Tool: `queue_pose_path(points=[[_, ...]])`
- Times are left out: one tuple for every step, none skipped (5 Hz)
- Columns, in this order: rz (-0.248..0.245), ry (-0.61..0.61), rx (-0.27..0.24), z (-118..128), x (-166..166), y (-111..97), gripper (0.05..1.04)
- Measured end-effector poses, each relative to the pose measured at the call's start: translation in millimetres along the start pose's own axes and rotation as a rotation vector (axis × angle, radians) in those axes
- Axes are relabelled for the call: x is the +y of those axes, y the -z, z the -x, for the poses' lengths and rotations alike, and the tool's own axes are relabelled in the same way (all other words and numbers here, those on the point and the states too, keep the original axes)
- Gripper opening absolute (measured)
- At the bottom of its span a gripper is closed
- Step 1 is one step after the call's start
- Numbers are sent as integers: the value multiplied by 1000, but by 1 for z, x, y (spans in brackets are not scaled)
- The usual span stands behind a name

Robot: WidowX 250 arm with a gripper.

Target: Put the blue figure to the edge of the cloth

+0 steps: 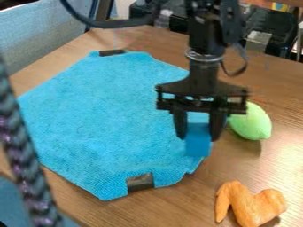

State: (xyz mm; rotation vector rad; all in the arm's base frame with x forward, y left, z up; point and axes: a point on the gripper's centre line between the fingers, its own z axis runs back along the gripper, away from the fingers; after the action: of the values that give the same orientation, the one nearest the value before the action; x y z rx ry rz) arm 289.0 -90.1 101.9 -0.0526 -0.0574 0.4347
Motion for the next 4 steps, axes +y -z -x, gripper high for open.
queue_pose_path(points=[[6,-23,-5,-12,16,-5,547],[31,-47,-13,-28,20,-17,547],[55,-92,-18,-54,17,-25,547],[61,-141,-26,-82,11,-29,547]])
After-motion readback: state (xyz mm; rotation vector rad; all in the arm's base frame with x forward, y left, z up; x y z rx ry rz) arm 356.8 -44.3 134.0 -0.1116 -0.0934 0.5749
